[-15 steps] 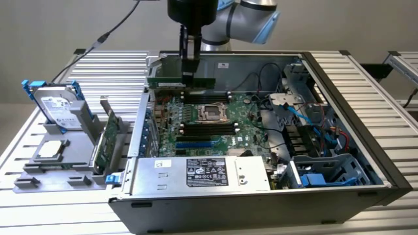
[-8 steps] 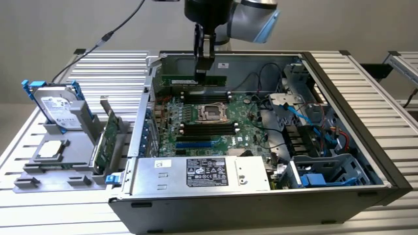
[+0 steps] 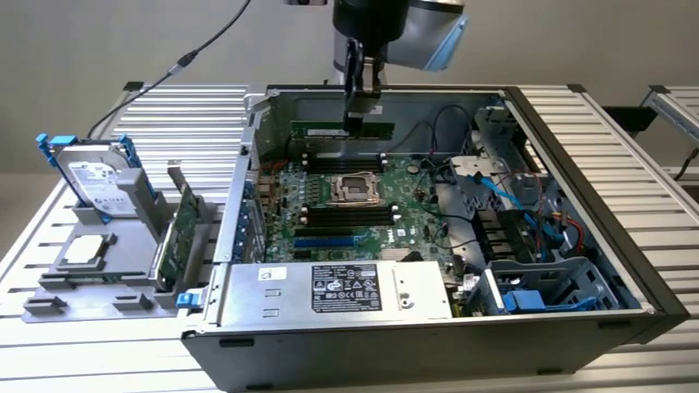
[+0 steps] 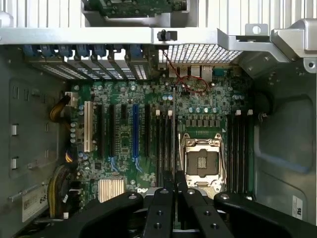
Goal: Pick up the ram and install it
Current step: 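Pick up the ram and move it above insertion slot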
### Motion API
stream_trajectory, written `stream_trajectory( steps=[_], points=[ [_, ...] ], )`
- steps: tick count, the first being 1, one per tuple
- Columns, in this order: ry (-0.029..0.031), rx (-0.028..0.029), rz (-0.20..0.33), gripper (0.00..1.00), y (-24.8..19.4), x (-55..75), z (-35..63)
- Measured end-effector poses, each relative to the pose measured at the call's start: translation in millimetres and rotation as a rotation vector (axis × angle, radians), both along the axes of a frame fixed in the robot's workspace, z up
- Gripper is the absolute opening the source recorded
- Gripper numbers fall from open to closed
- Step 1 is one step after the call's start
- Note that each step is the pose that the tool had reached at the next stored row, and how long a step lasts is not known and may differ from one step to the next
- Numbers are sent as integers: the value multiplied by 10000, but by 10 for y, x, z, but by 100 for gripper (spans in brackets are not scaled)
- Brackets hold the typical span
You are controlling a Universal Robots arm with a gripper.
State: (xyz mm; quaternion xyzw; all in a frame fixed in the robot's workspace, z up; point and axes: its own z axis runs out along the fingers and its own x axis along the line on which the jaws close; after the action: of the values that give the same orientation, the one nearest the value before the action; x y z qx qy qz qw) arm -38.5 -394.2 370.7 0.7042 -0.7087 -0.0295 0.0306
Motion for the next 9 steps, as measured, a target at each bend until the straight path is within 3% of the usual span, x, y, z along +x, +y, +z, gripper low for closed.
stream_trajectory(
  steps=[3,9],
  points=[
    [-21,-13,1,13,28,53,-35],
    [-90,-55,-1,13,37,108,-109]
  ],
)
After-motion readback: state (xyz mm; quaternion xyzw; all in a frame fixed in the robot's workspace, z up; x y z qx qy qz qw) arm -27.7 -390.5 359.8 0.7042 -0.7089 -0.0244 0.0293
